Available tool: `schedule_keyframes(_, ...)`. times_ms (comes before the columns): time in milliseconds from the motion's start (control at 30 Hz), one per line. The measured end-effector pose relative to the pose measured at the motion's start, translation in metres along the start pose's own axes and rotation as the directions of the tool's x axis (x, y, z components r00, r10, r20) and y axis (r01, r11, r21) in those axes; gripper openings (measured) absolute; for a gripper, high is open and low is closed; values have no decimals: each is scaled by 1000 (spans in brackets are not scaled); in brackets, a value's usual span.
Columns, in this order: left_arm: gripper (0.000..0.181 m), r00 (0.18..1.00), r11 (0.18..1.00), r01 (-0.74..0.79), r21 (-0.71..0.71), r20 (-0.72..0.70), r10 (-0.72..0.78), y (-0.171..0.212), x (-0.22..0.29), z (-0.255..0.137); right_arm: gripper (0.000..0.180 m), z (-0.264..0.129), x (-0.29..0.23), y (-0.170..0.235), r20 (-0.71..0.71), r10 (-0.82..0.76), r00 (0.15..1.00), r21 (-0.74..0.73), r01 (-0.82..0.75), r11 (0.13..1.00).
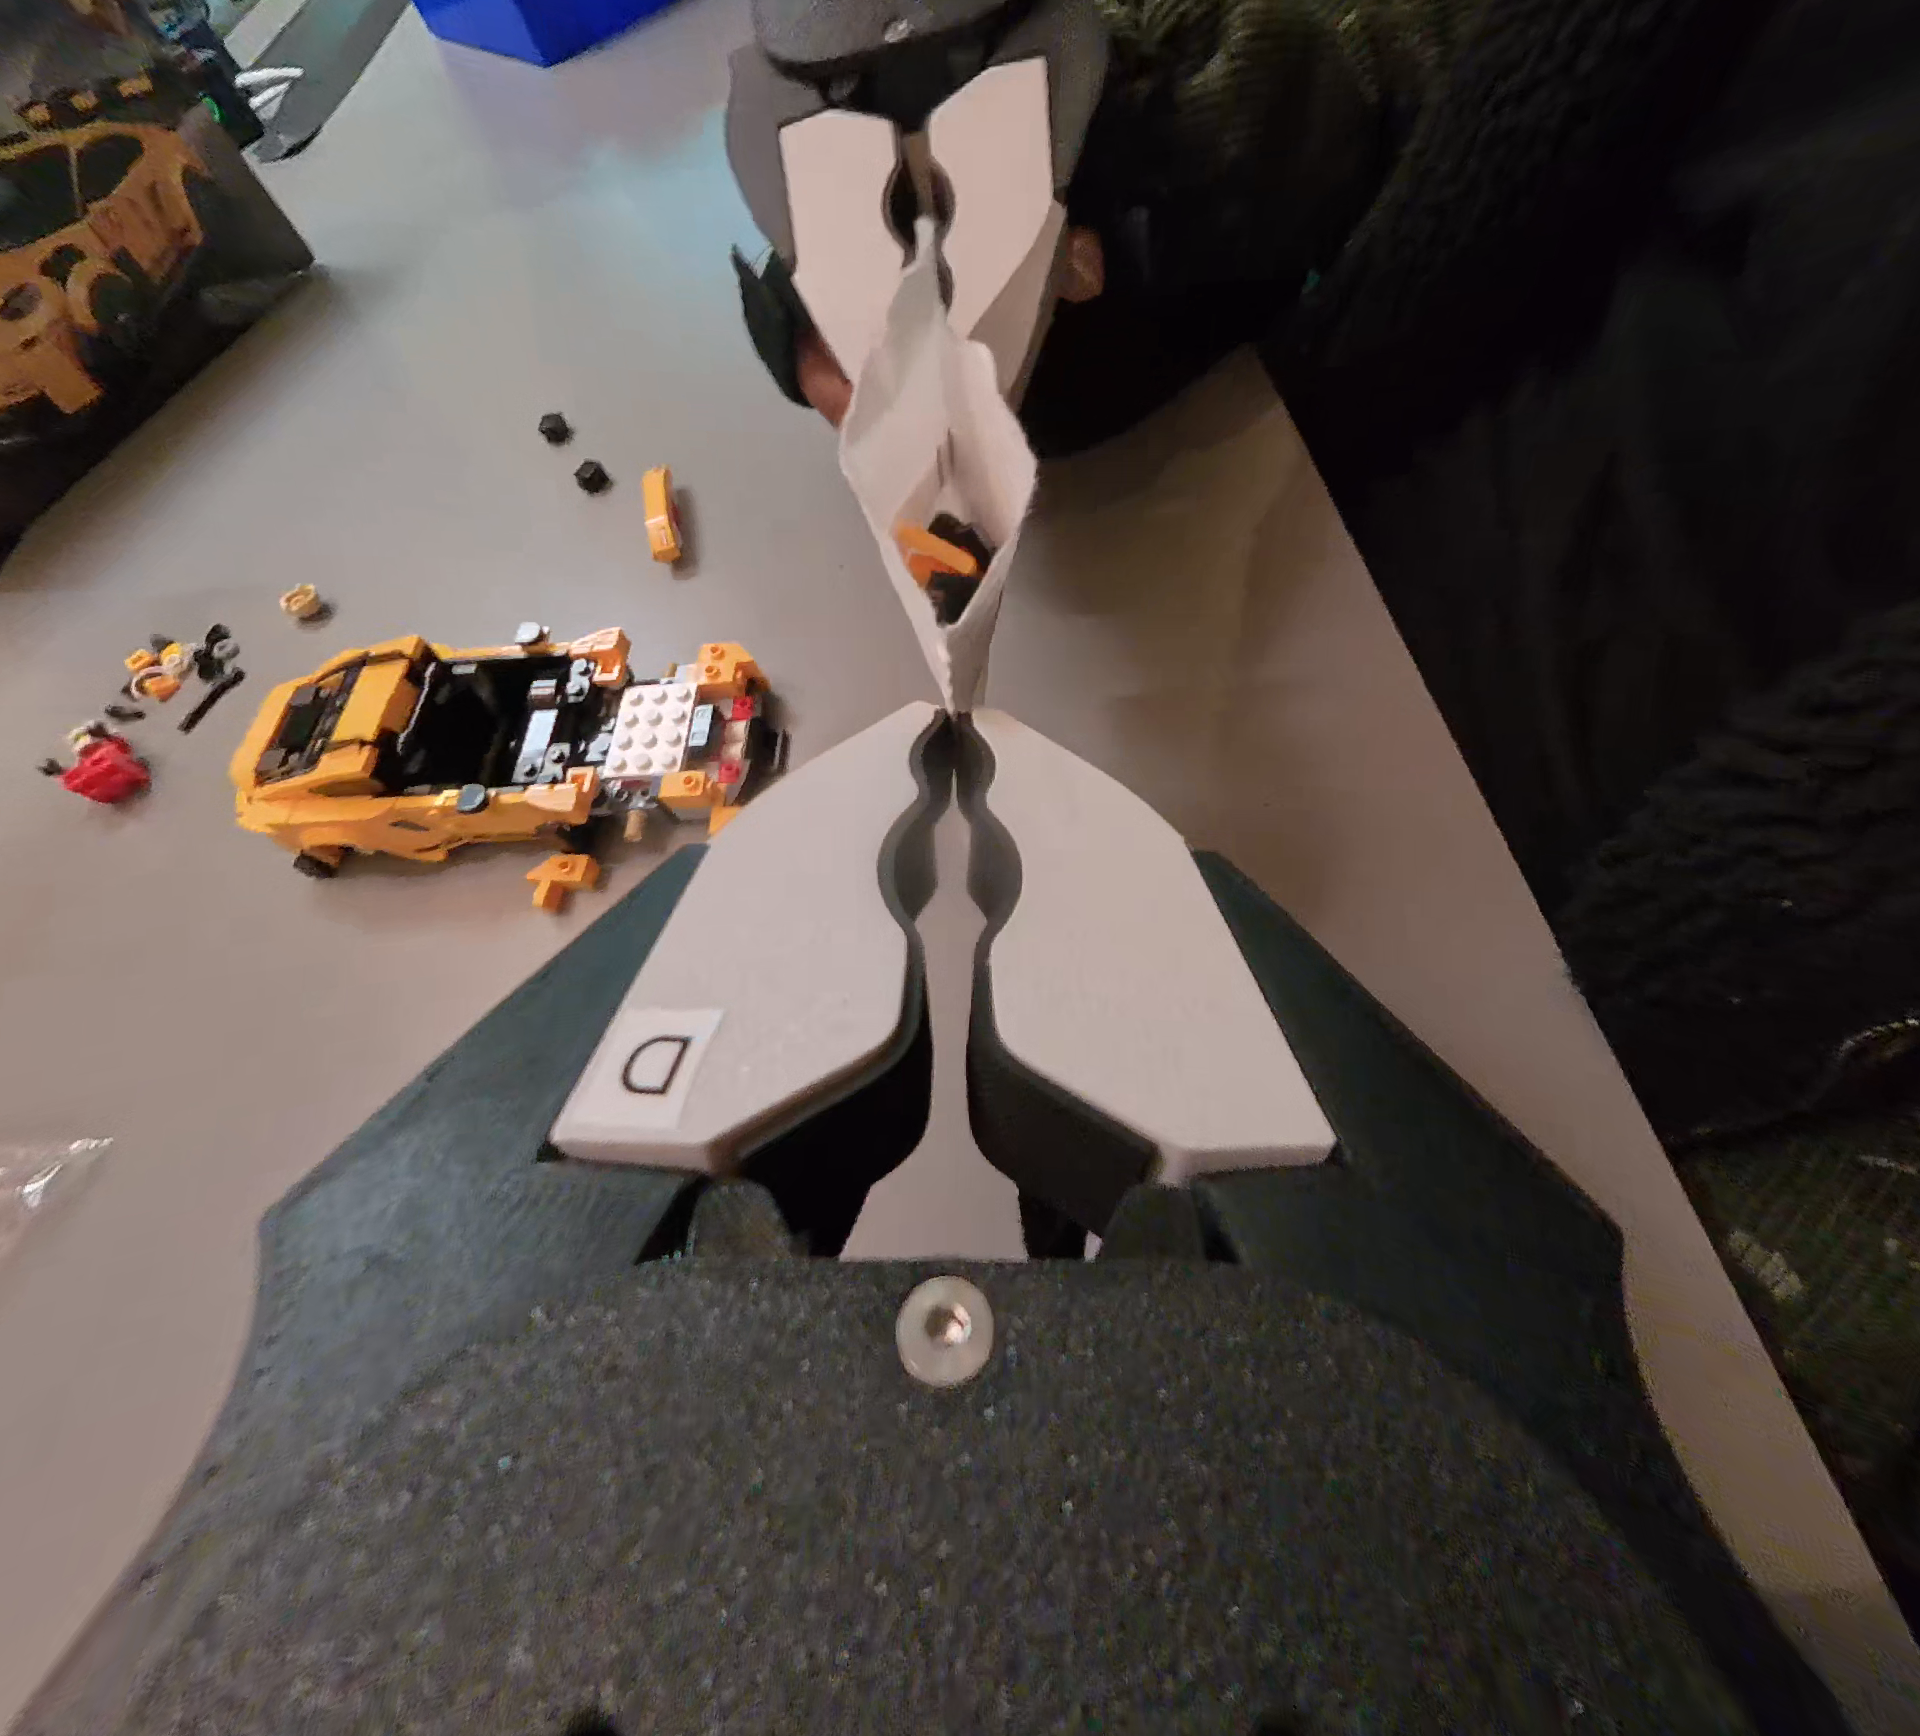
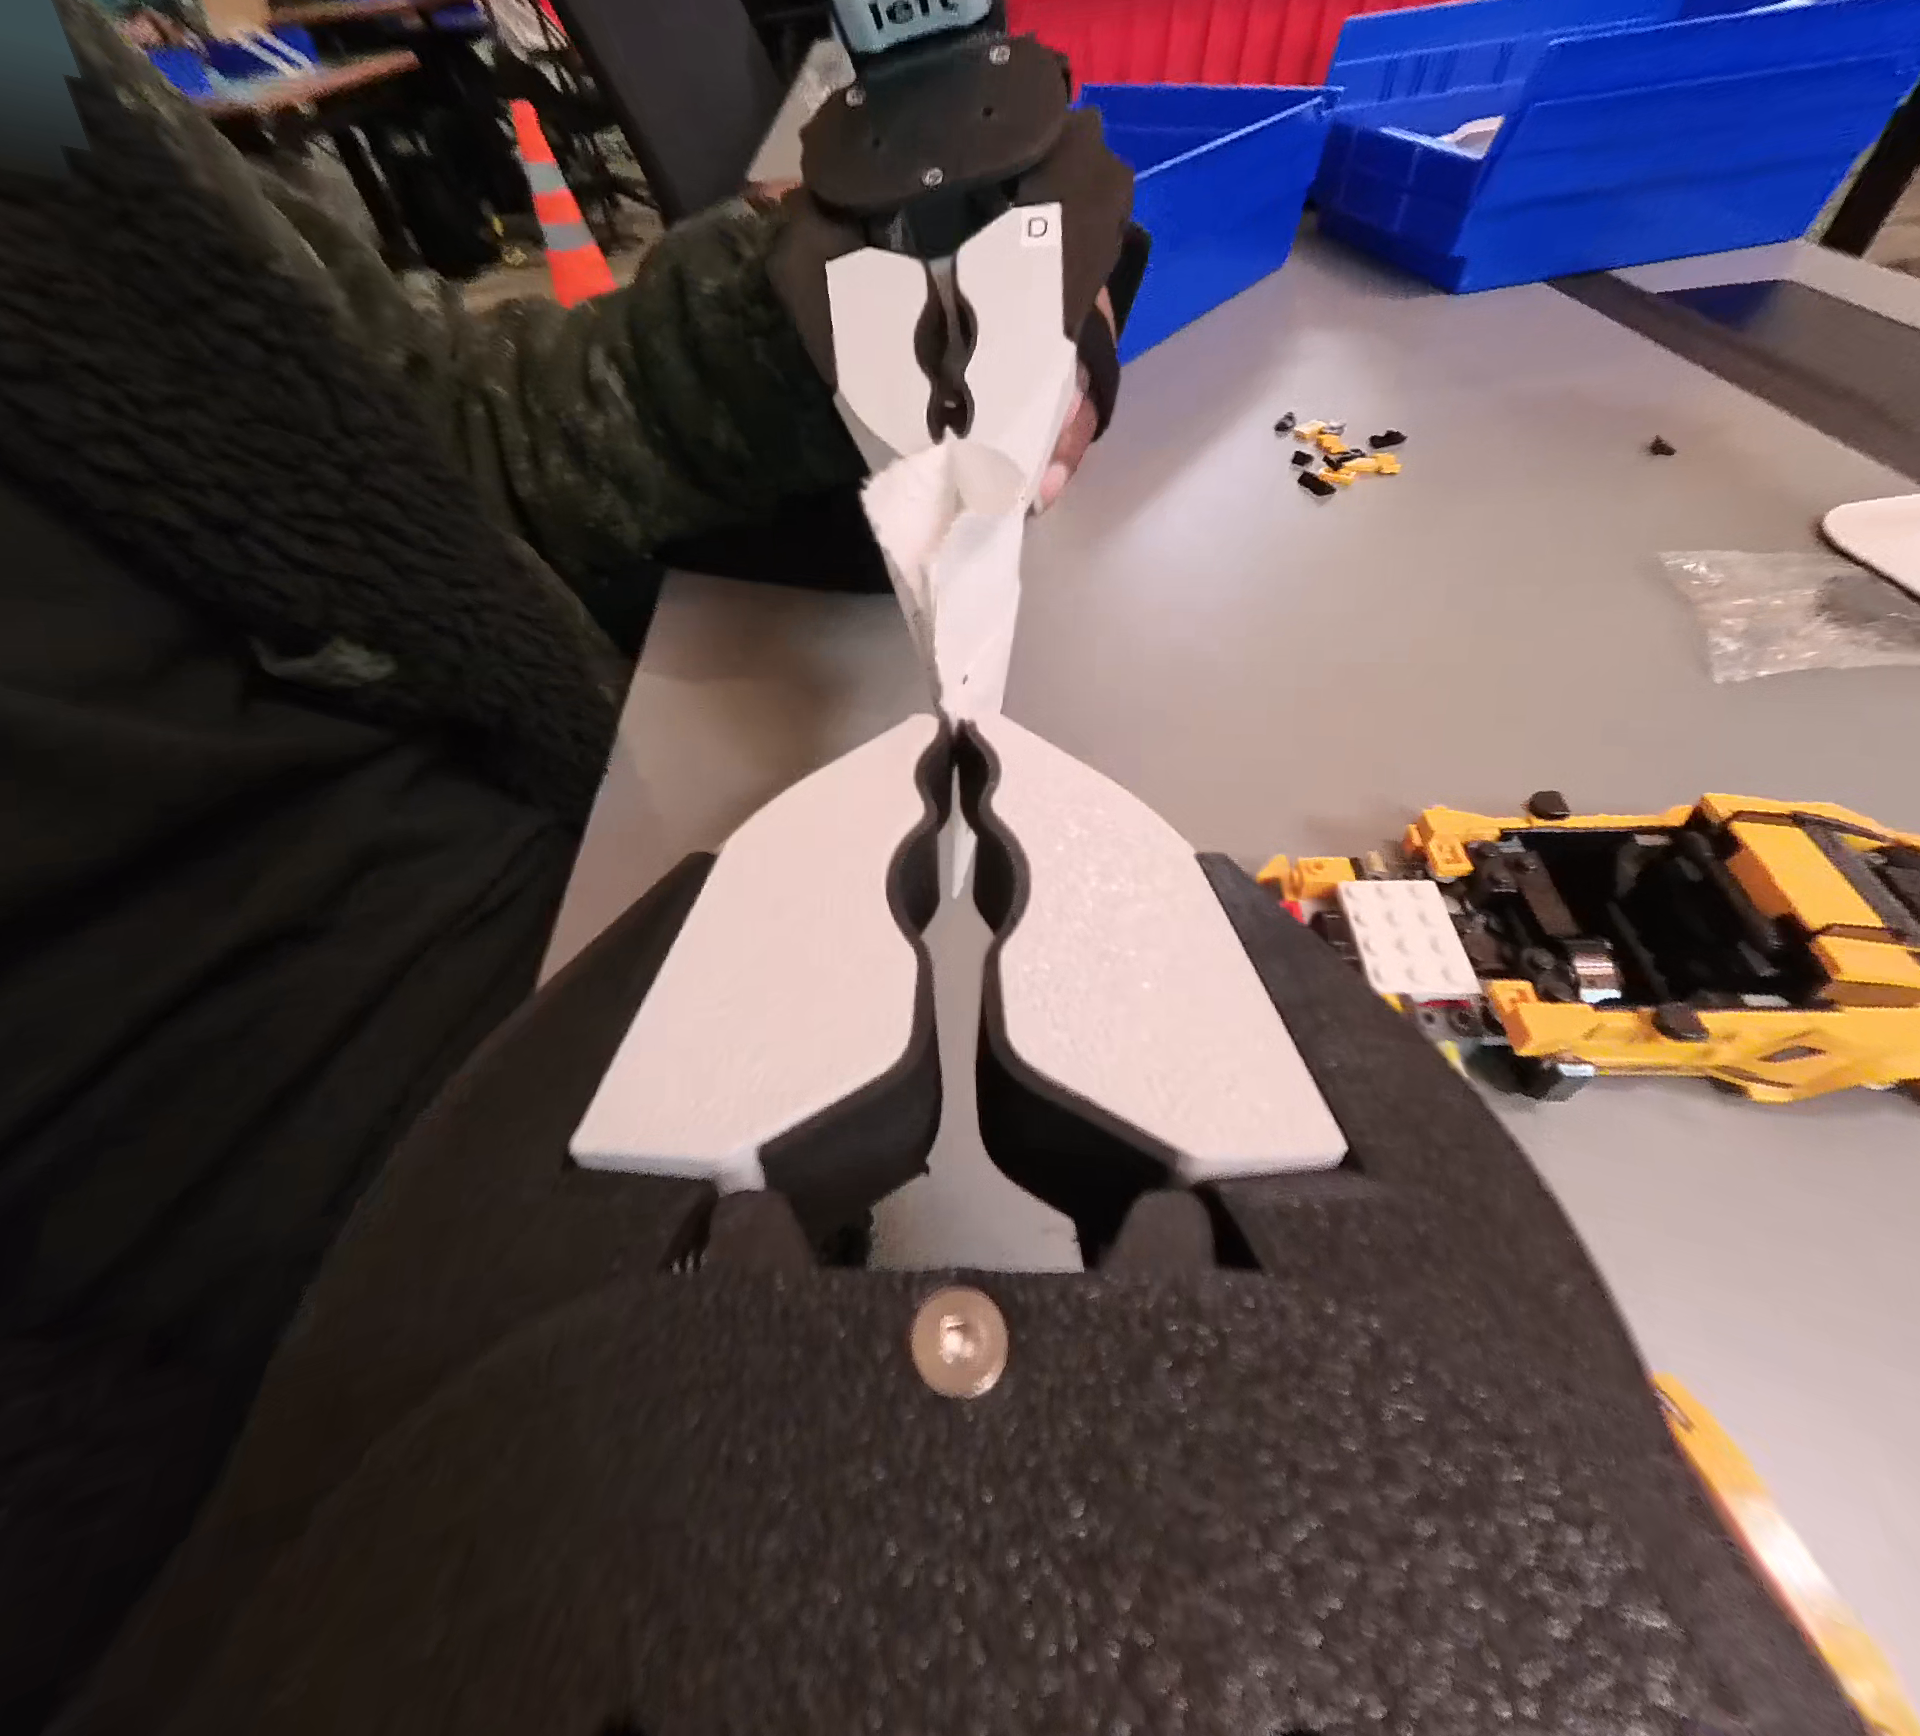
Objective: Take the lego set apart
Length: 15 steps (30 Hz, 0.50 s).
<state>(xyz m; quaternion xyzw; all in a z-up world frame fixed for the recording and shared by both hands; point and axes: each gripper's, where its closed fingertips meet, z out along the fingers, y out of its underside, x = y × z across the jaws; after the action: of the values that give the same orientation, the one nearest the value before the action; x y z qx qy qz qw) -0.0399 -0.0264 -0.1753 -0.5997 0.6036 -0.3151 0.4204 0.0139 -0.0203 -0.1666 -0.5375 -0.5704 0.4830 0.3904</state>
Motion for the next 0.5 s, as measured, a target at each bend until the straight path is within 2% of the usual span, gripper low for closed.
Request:
schedule_keyframes(233, 0, 993, 998, -23, 57, -111, 30, -14, 22, 15, 0, 2, -6, -5, 58, 43, 997, 36, -45, 998)
schedule_keyframes(400, 0, 999, 997, -21, 75, -46, 25, -18, 11, 19, 0, 1, -19, -14, 132, 39, 990, 90, -51, 995)
schedule_keyframes(500, 0, 999, 996, -27, 81, -24, 29, -18, 7, 15, 1, -2, -17, -17, 113, 33, 993, 103, -45, 994)
